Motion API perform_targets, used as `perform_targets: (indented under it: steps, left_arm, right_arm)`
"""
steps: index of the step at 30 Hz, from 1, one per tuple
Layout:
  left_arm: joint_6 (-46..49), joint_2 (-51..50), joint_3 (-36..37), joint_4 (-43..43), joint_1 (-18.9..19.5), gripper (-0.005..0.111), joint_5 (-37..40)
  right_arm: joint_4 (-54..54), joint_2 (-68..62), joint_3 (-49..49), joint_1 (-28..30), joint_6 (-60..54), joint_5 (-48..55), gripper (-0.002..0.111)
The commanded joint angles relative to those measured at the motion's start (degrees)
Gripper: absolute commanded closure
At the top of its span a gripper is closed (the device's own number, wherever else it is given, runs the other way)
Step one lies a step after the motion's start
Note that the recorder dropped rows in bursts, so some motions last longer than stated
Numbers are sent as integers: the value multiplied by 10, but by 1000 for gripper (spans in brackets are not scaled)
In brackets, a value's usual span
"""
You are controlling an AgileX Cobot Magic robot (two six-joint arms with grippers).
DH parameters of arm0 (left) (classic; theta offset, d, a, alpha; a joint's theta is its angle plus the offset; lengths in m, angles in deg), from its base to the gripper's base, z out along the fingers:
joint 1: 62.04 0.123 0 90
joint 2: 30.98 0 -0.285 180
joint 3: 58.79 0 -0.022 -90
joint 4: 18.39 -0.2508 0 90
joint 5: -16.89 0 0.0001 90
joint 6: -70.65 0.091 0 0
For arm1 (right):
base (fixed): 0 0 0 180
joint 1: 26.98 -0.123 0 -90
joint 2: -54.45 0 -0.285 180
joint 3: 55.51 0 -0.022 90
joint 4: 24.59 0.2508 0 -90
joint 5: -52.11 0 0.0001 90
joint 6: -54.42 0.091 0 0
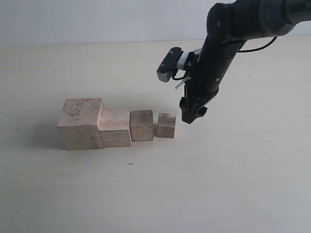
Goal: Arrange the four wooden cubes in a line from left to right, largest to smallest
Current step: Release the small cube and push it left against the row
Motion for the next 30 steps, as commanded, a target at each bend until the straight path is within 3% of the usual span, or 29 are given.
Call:
perform_targets:
  steps: [1,30]
  left_arm:
    - [2,3,0,-1,-4,107,-5]
    - [2,3,0,-1,-4,107,-5]
  right_arm:
    - [10,-20,1,1,5,-21,44]
    - [89,-27,1,0,-1,-37,44]
